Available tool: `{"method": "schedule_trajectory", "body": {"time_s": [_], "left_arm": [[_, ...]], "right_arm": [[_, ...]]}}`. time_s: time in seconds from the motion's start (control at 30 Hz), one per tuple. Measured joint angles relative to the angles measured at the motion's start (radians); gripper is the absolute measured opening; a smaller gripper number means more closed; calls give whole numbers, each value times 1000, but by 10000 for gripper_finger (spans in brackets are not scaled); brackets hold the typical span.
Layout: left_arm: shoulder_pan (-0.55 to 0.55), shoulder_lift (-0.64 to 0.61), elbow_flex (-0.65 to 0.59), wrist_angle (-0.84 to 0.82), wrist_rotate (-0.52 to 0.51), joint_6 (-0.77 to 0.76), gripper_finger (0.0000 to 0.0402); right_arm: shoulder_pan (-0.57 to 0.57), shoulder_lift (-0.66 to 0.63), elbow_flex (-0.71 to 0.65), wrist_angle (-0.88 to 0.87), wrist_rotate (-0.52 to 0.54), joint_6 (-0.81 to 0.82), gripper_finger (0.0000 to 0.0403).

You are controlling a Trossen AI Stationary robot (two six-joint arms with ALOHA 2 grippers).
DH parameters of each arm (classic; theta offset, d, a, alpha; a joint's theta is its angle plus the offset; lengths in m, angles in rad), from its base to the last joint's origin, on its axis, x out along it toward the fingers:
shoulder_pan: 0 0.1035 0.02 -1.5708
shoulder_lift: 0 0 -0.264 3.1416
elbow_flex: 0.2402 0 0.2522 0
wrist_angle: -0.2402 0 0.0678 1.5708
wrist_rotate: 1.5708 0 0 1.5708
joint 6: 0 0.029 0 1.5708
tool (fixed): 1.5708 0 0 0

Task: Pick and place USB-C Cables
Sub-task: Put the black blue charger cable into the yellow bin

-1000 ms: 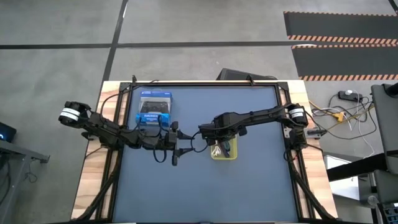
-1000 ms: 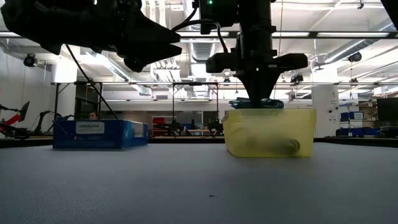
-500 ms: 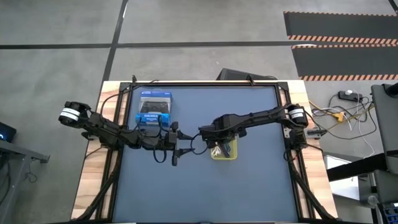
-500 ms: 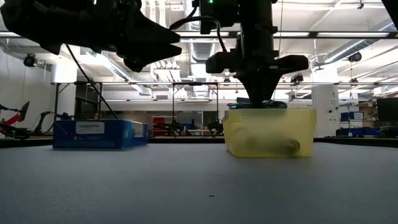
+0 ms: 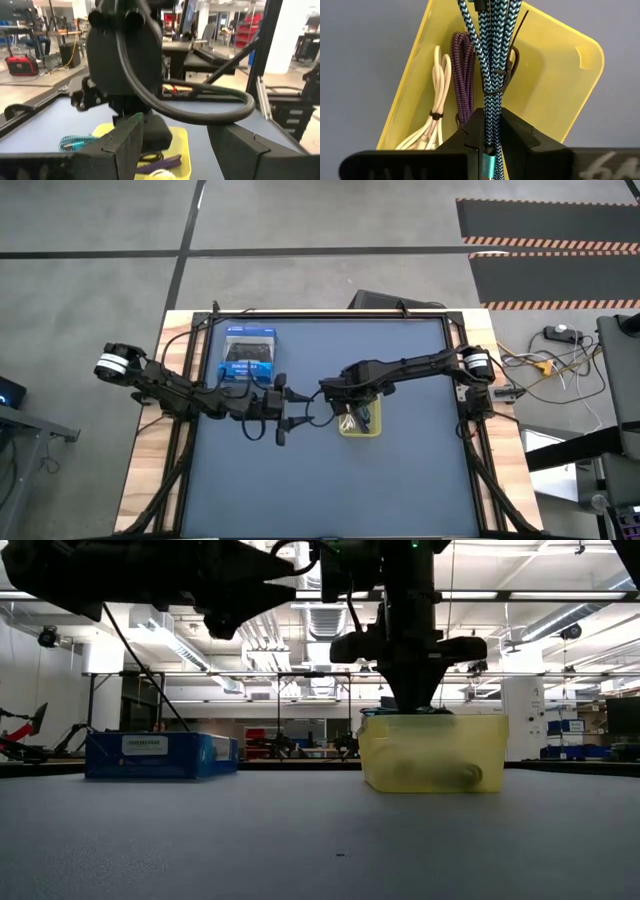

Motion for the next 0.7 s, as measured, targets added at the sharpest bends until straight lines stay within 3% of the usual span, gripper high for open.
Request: {"method": "schedule_trajectory", "body": {"time_s": [0.7], "left_arm": [[-5, -42, -4, 28, -9, -35, 204]], "right_arm": [[-30, 0, -48, 75, 8, -47, 38]]}}
